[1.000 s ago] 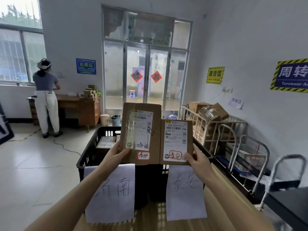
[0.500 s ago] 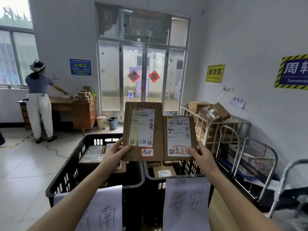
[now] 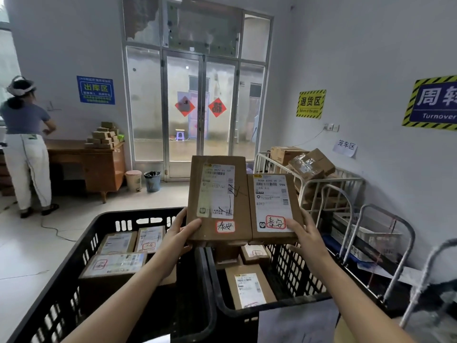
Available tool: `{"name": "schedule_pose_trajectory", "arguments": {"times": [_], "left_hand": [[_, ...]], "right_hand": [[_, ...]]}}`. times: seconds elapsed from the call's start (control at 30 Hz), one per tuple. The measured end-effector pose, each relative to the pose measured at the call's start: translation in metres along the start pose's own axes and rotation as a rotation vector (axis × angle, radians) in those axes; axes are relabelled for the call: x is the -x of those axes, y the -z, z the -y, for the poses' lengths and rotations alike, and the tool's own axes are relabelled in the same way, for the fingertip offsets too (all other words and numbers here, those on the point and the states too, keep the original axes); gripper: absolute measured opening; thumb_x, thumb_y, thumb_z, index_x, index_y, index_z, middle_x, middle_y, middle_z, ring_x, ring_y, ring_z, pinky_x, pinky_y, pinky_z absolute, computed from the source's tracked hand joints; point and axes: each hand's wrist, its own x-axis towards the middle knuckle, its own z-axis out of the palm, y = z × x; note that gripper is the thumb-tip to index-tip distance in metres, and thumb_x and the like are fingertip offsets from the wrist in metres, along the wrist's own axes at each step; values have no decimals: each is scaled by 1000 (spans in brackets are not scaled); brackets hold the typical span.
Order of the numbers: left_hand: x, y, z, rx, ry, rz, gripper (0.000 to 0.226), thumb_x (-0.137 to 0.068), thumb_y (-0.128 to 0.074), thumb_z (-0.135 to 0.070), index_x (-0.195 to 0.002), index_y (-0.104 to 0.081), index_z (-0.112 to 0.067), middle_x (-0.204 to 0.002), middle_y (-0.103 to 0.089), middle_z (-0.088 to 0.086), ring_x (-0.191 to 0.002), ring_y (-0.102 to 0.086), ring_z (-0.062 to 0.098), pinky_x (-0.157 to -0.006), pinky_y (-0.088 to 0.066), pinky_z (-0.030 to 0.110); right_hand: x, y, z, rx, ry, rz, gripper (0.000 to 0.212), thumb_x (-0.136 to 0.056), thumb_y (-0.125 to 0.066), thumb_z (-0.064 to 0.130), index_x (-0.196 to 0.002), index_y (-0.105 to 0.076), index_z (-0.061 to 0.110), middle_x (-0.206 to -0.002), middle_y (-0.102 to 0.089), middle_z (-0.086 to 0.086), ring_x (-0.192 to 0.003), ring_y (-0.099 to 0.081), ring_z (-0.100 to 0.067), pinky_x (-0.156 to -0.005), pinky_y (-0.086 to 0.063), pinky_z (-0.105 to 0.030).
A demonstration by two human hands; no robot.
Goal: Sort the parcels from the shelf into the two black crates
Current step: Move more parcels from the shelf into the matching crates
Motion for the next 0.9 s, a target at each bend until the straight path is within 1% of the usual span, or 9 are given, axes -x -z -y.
{"name": "schedule_pose_trajectory", "arguments": {"times": [0.1,0.2,0.3,0.37,0.43,0.53,0.6,0.77,0.9], "left_hand": [[-13,-5,10,26,-2,17,89,-56,-71,-54,-136,-36,-38,-110,-67,-2,-103,-65,19,-94,-49,42],[-24,-14,19,20,2,19,71,-79,-68,-36,-140,-32,-33,-106,-67,-1,-93,-68,15,-78,-53,28],[-34,-24,25,17,29,8,59,-90,-54,-20,-142,-27,-29,-103,-65,-1,-79,-70,7,-64,-55,17],[-40,-29,27,18,46,8,60,-91,-53,-18,-143,-27,-28,-101,-66,-3,-76,-70,4,-62,-55,15],[-47,-33,30,22,58,5,62,-90,-55,-18,-144,-27,-29,-99,-69,-5,-78,-70,4,-63,-56,16],[-60,-38,35,25,59,-13,70,-81,-68,-26,-140,-31,-32,-85,-74,-15,-76,-70,3,-64,-55,18],[-68,-43,35,18,60,-21,91,-58,-74,-42,-139,-33,-34,-85,-73,-17,-78,-71,5,-70,-53,24],[-86,-55,37,50,57,-85,93,-45,-72,-43,-130,-36,-34,-97,-67,-1,-71,-71,6,-56,-54,17],[-102,-59,41,33,63,-134,103,-41,-70,-50,-136,-36,-30,-102,-66,0,-78,-71,11,-61,-55,19]], "right_hand": [[-11,2,-7,-45,-34,-6,48,-89,-56,32,-132,-36,33,-112,-62,-2,-102,-61,-22,-86,-48,-42],[-22,7,-14,-88,-54,-9,53,-86,-59,28,-133,-37,28,-110,-62,-4,-97,-63,-20,-80,-51,-36],[-33,13,-23,-69,-69,-19,82,-64,-71,49,-136,-35,33,-116,-61,-6,-103,-63,-23,-96,-47,-49],[-41,17,-28,-62,-70,-24,88,-56,-68,59,-135,-36,36,-115,-63,-5,-104,-62,-24,-99,-44,-52],[-53,21,-34,-73,-66,-18,85,-60,-68,56,-136,-36,32,-113,-64,-5,-102,-64,-23,-96,-47,-49],[-73,24,-42,-102,-56,10,59,-82,-65,36,-133,-39,27,-110,-65,-8,-94,-67,-22,-80,-52,-35],[-85,25,-46,-119,-53,25,48,-87,-59,27,-131,-40,26,-110,-64,-10,-94,-66,-23,-74,-51,-30],[-118,28,-60,-152,-60,61,44,-87,-58,27,-127,-41,28,-113,-63,-13,-96,-65,-25,-73,-51,-30],[-145,27,-74,-184,-75,79,39,-88,-59,25,-124,-43,30,-116,-62,-12,-100,-64,-27,-83,-53,-38]]}}
